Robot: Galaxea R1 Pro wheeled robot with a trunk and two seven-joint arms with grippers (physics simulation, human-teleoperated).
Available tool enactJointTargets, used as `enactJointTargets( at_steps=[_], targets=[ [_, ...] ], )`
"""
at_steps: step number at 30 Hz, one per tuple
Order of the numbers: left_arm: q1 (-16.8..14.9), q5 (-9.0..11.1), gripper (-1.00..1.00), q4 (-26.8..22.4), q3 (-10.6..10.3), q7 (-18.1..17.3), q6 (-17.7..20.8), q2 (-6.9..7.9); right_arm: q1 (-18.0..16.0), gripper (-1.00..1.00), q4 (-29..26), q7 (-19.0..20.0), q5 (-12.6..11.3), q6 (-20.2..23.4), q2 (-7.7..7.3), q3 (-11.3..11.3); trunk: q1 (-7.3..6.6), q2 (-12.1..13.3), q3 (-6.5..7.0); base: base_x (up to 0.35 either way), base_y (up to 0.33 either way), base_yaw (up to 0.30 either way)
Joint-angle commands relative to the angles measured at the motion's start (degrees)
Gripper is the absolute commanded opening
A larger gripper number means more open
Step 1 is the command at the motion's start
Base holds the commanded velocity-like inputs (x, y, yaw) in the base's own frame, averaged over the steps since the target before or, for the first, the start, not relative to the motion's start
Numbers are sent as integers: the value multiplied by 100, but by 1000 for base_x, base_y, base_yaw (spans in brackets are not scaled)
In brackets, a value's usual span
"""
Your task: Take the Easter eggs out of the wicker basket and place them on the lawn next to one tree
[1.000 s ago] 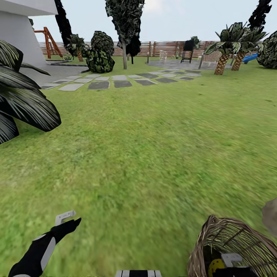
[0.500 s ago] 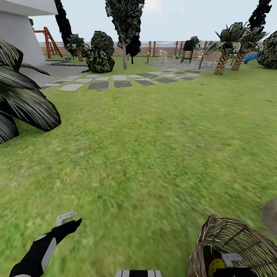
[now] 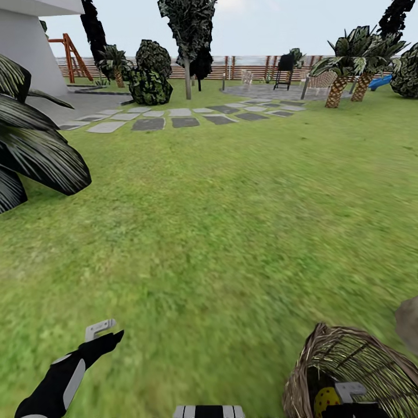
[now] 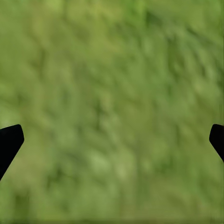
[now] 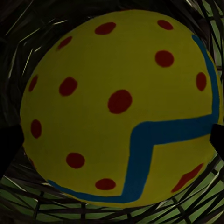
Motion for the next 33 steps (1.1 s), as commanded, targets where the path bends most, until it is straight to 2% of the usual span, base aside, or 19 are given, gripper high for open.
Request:
enactJointTargets(
  at_steps=[1, 18, 22, 30, 31, 33],
  targets=[
    [-2, 43, 100, -8, 21, -29, 49, -3, -1, 100, -11, 19, 10, 32, -1, 5, -1, -2, -5, 0, 0, 0],
    [1, 38, 100, 0, 21, -28, 49, -32, 0, 100, -20, 28, 10, 15, -7, 9, -1, -2, -5, 0, 0, 0],
    [0, 35, 100, 1, 21, -28, 49, -49, 1, 100, -20, 28, 10, 17, -7, 6, 9, -7, -93, 0, 0, 0],
    [1, 35, 100, 1, 15, -28, 49, -65, 1, 100, -20, 26, 10, 19, -7, 7, 9, -7, -93, 0, 0, 0],
    [2, 35, 100, 1, 16, -28, 49, -74, 0, -100, -22, 27, 7, 12, -7, 10, 9, -7, -93, 0, 0, 0],
    [-1, 35, 100, 1, 12, -28, 49, -95, -1, -100, -30, 25, 8, -138, -32, -6, 9, -7, -93, 0, 0, 0]
  ],
)
